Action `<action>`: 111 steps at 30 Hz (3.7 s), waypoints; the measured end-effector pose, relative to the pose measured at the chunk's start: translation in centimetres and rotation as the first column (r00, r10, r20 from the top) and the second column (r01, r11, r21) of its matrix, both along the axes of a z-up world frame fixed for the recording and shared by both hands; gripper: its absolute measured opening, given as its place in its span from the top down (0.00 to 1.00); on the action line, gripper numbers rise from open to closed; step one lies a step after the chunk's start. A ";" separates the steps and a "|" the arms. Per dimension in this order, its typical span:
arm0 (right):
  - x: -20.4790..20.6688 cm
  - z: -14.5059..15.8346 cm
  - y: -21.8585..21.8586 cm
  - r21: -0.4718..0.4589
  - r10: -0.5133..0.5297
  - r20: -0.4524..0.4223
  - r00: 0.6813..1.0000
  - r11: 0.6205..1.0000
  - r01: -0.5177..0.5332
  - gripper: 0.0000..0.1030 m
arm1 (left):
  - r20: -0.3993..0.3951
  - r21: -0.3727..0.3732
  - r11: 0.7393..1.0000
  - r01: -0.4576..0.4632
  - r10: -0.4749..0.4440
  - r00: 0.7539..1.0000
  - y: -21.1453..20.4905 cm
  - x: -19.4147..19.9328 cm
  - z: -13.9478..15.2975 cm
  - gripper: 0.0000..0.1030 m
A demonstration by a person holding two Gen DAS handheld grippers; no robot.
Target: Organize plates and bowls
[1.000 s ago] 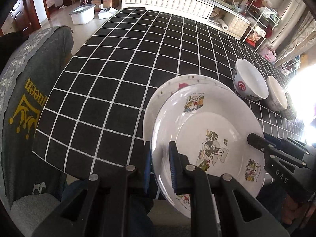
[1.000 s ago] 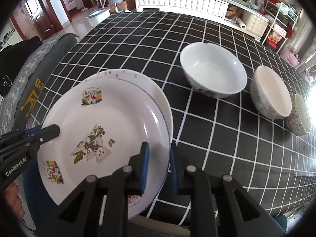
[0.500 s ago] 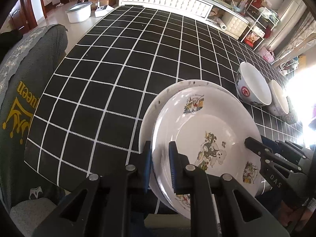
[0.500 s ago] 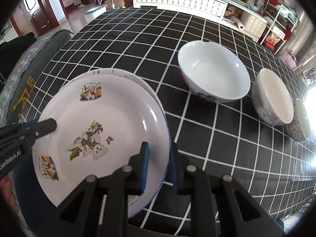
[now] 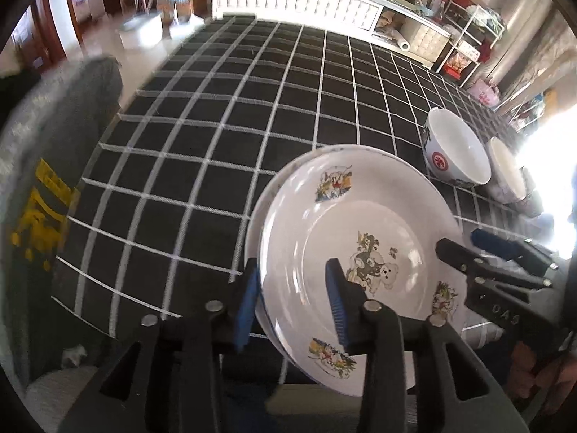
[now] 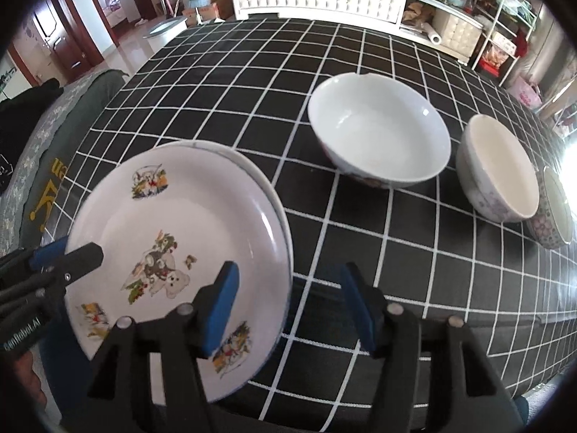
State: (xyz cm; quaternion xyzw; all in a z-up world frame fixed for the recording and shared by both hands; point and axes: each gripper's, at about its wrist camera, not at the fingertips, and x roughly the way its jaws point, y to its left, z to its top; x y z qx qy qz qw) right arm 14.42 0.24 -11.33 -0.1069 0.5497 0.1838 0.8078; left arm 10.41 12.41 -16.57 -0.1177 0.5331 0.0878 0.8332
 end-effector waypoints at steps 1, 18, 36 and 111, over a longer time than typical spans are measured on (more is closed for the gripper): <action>-0.1 0.0 -0.1 -0.004 0.001 0.001 1.000 1.000 -0.001 0.39 | 0.009 0.070 0.998 -0.006 0.005 1.000 -0.5 -0.2 0.4 0.49; -2.6 6.5 -3.6 0.122 -0.029 0.126 0.992 0.992 0.014 0.23 | 0.121 0.008 0.997 0.076 -0.076 0.990 -4.3 -1.6 5.3 0.48; -2.9 12.0 -9.1 0.199 -0.115 0.207 0.972 0.977 0.074 0.23 | 0.235 0.035 0.982 0.184 -0.187 0.954 -9.8 -0.1 10.9 0.47; 8.7 4.7 -10.6 0.138 -0.107 0.145 0.984 0.987 0.087 0.91 | 0.095 -0.116 0.960 0.255 -0.245 0.965 -11.2 14.9 2.0 0.94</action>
